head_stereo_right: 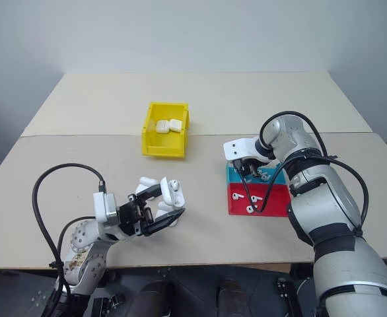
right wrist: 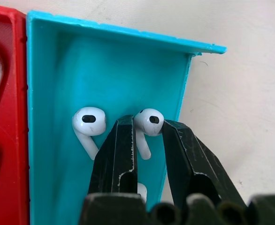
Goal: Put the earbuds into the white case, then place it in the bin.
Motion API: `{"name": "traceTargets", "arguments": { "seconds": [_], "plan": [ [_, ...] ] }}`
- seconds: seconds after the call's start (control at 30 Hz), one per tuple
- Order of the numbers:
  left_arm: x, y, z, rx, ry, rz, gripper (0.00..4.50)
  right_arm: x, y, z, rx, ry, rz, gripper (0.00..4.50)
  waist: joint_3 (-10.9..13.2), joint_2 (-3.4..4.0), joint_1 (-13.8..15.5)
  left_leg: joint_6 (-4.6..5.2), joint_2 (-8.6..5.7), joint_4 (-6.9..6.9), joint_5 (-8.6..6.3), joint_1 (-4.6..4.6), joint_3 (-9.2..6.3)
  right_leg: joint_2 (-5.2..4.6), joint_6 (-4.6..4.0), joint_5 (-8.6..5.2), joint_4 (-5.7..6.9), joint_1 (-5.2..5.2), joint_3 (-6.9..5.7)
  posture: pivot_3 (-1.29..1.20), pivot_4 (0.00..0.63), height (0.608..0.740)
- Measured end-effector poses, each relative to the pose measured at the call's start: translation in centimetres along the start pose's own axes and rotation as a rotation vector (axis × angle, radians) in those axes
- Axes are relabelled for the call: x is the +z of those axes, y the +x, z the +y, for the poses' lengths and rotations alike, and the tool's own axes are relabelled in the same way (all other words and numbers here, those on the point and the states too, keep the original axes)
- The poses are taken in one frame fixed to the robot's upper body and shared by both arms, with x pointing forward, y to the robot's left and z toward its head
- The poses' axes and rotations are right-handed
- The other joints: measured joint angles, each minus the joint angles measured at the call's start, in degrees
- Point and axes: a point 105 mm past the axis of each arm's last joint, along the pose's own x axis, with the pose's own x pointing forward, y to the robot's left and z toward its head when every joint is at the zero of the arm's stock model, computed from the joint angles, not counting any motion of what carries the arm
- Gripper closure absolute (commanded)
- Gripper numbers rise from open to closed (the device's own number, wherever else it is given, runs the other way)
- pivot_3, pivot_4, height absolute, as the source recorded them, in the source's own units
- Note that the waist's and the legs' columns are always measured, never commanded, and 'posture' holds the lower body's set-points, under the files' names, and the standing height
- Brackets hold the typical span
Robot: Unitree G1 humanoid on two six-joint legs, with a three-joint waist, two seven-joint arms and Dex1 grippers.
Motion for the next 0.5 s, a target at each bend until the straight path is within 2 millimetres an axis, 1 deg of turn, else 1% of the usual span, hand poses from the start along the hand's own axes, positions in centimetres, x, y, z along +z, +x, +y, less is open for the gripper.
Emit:
{"name": "traceTargets", "arguments": {
  "seconds": [0.2, 0.27, 0.33, 0.37, 0.4, 0.43, 0.47, 0.5],
  "plan": [
    [0.2, 0.2, 0.1, -0.005, 0.007, -0.005, 1.74, 0.0, -0.2, 0.2, 0.000, 0.013, -0.028, 3.73, 0.0, 0.00, 0.0, 0.01, -0.01, 0.00, 0.03, -0.01, -0.01, 0.00, 0.00, 0.00, 0.02, -0.01, 0.00, 0.00, 0.150, 0.740],
    [0.3, 0.5, 0.2, -0.009, 0.012, -0.015, 1.74, 0.0, -1.0, -0.2, -0.034, 0.056, -0.078, 3.73, 0.0, 0.00, 0.1, 0.01, -0.03, 0.00, 0.03, -0.09, -0.01, -0.02, 0.00, 0.00, 0.02, -0.08, 0.00, 0.00, 0.150, 0.740],
    [0.6, 1.0, 0.4, -0.012, 0.018, -0.037, 1.74, 0.2, -3.7, -1.1, -0.128, 0.132, -0.186, 3.73, 0.0, 0.01, 0.5, 0.01, -0.03, 0.01, 0.03, -0.15, -0.02, -0.04, 0.00, 0.00, -0.01, -0.11, -0.01, 0.00, 0.150, 0.740],
    [0.8, 1.2, 0.5, -0.013, 0.020, -0.047, 1.74, 0.5, -5.3, -1.5, -0.174, 0.155, -0.239, 3.73, 0.0, 0.01, 0.6, 0.02, -0.02, 0.01, 0.03, -0.19, -0.04, -0.04, 0.00, 0.00, -0.03, -0.11, -0.02, 0.00, 0.150, 0.740],
    [1.0, 1.4, 0.6, -0.012, 0.022, -0.057, 1.74, 1.1, -7.4, -1.8, -0.227, 0.169, -0.310, 3.73, 0.0, 0.01, 0.7, 0.02, 0.00, 0.01, 0.02, -0.20, -0.05, -0.03, 0.01, 0.00, -0.06, -0.11, -0.05, 0.00, 0.150, 0.740],
    [1.0, 1.5, 0.7, -0.009, 0.021, -0.061, 1.74, 1.5, -8.6, -1.8, -0.250, 0.183, -0.351, 3.73, 0.0, 0.01, 0.7, 0.02, 0.00, 0.01, 0.02, -0.19, -0.06, -0.02, 0.01, 0.00, -0.06, -0.10, -0.05, 0.00, 0.150, 0.740],
    [1.1, 1.8, 0.8, -0.012, 0.017, -0.072, 1.74, 1.9, -10.1, -1.3, -0.279, 0.216, -0.431, 3.73, 0.0, 0.00, 0.8, 0.02, 0.01, -0.01, 0.02, -0.24, -0.12, -0.02, 0.01, 0.00, -0.11, -0.08, -0.11, 0.00, 0.150, 0.740],
    [1.3, 2.1, 0.9, -0.008, 0.008, -0.087, 1.74, 2.4, -11.3, -0.6, -0.289, 0.246, -0.510, 3.73, 0.0, 0.00, 1.0, 0.02, 0.01, -0.01, 0.02, -0.28, -0.18, -0.03, 0.01, 0.00, -0.15, -0.07, -0.19, 0.00, 0.150, 0.740]
  ]
}}
